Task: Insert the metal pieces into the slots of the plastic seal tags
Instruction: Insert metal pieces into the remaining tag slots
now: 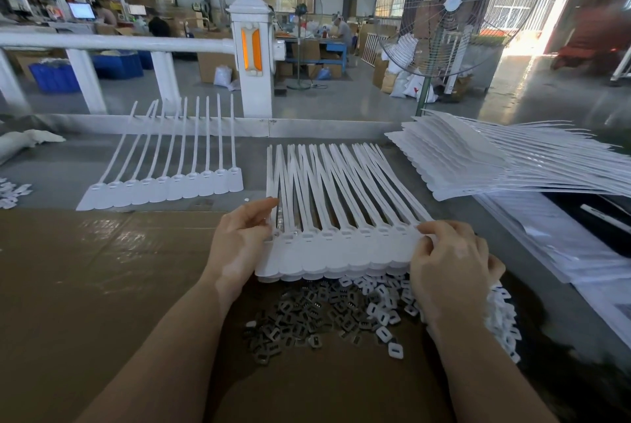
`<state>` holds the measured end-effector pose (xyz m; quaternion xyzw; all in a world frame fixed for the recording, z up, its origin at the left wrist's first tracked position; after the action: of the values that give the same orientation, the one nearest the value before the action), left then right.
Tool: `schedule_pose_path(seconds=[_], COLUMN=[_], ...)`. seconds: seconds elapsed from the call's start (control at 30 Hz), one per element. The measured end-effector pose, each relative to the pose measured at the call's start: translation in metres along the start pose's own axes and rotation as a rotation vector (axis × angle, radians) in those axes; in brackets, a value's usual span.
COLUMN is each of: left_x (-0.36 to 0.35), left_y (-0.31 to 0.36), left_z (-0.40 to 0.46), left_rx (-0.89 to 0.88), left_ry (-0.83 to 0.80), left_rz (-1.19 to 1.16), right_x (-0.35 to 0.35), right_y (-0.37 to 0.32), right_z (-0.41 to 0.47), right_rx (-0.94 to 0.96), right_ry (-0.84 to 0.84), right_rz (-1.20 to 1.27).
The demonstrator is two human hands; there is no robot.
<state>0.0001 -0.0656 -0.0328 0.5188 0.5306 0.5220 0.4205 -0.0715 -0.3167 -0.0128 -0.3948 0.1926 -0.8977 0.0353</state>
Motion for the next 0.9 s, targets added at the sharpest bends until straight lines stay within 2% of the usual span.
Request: schedule_pose_path(seconds=[0.6, 0.9], left_x=[0.008, 0.013], left_y=[-0.003, -0.006], left_z=[0.003, 0.001], left_rx=[0.026, 0.059], left_ry=[0.014, 0.009], left_rz=[-0.01, -0.044], right_x=[-0.003, 0.0], right_y=[0.001, -0.001], right_z=[-0.001, -0.008], right_rx=[-0.011, 0.041], right_ry=[-0.108, -0.006], right_rz=[-0.159, -0.178])
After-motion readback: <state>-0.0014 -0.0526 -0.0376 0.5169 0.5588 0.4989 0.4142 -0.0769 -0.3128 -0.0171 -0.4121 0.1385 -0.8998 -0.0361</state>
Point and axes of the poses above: each hand's wrist, its own z-axis towards the middle knuckle, its own x-axis out of the back of the hand, y = z × x, the point moved 5 cm from there along z, towards the middle knuckle, and after that the axes turned 14 degrees about x, right-handed, at the moved point
